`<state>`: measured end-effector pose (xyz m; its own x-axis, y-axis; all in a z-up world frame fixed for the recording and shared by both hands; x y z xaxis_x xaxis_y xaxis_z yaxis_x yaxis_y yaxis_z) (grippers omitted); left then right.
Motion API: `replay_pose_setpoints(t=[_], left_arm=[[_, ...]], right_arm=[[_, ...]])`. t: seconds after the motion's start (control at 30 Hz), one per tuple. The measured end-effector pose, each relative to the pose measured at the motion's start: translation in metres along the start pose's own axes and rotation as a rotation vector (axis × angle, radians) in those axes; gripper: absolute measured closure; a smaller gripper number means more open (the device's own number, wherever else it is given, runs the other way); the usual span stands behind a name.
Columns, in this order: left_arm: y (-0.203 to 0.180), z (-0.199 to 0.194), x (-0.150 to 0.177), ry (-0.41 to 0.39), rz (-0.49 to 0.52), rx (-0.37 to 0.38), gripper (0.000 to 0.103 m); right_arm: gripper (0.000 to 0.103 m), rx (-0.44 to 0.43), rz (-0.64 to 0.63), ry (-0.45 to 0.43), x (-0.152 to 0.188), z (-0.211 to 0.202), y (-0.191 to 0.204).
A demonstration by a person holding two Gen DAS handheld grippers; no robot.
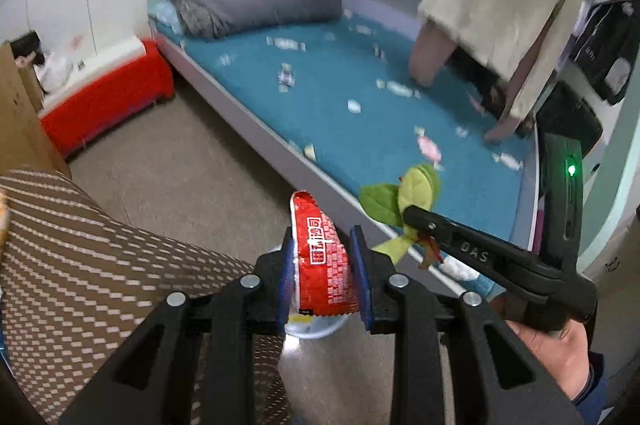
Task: Collect trash
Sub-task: 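Carry the red packet and green plush to the bucket and release them, then move both tools back over the table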
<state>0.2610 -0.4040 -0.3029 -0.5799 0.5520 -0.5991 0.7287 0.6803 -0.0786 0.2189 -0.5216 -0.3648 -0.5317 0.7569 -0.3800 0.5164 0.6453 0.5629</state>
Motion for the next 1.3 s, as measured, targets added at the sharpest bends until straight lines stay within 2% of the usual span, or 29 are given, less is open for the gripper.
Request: replay_pose_setpoints(t=[0.17,0.3,0.33,0.37,0.4,0.43,0.47,0.5,0.53,0.57,0.67,0.83,0.97,1.3], left_arm=[[-0.004,0.055,0.009,0.137,0.024,-0.007,0.077],[-0.002,0.095,0.016,0.249,0.014,0.019,0.076],[-0.002,0.104,0.018,0.273,0.015,0.026,0.072],[0.0,0.109,0.019,0.291,0.019,0.023,0.063],[0.003,0.114,0.021,0.311,0.024,0.007,0.032],[0.006,0.118,0.022,0.324,0.026,-0.019,0.013],[0.012,0.119,0.021,0.316,0.028,-0.046,0.013],[0.012,0.118,0.02,0.309,0.026,-0.047,0.013],[0.014,0.118,0.02,0.31,0.019,-0.042,0.013],[0.016,0.117,0.02,0.315,0.012,-0.044,0.013],[0.02,0.111,0.018,0.306,-0.001,-0.054,0.013],[0.018,0.091,0.012,0.254,-0.009,-0.06,0.013],[0.013,0.057,0.005,0.178,-0.013,-0.056,0.013],[0.003,-0.04,-0.007,-0.014,0.019,-0.102,0.01]], right_arm=[[0.083,0.01,0.068,0.067,0.004,0.037,-0.023],[0.082,0.001,0.13,0.103,0.006,0.059,-0.037],[0.08,-0.003,0.142,0.111,0.008,0.063,-0.039],[0.074,-0.012,0.161,0.128,0.01,0.069,-0.043],[0.065,-0.016,0.176,0.138,0.01,0.073,-0.046],[0.042,-0.018,0.194,0.146,0.012,0.075,-0.049],[0.036,-0.02,0.209,0.149,0.014,0.078,-0.053],[0.036,-0.016,0.215,0.151,0.014,0.079,-0.055],[0.027,-0.013,0.227,0.151,0.015,0.08,-0.058],[0.014,-0.017,0.25,0.147,0.016,0.08,-0.062],[0.007,-0.022,0.278,0.14,0.016,0.078,-0.066],[0.006,0.019,0.236,0.095,0.014,0.058,-0.06],[0.006,0.044,0.192,0.041,0.014,0.03,-0.045],[0.006,0.003,0.086,-0.079,0.017,-0.044,0.02]])
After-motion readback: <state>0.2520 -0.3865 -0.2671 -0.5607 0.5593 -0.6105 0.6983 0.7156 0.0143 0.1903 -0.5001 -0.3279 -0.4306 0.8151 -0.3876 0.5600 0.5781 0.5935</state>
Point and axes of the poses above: each gripper's, at about its wrist camera, not at the fingertips, and z roughly the way its jaws point, y to its left, x to its underside, the point moved 9 cm from there along z, roughly the way its jaws point, and after that the axes turned 9 degrees about z, right-handed, at the moved point
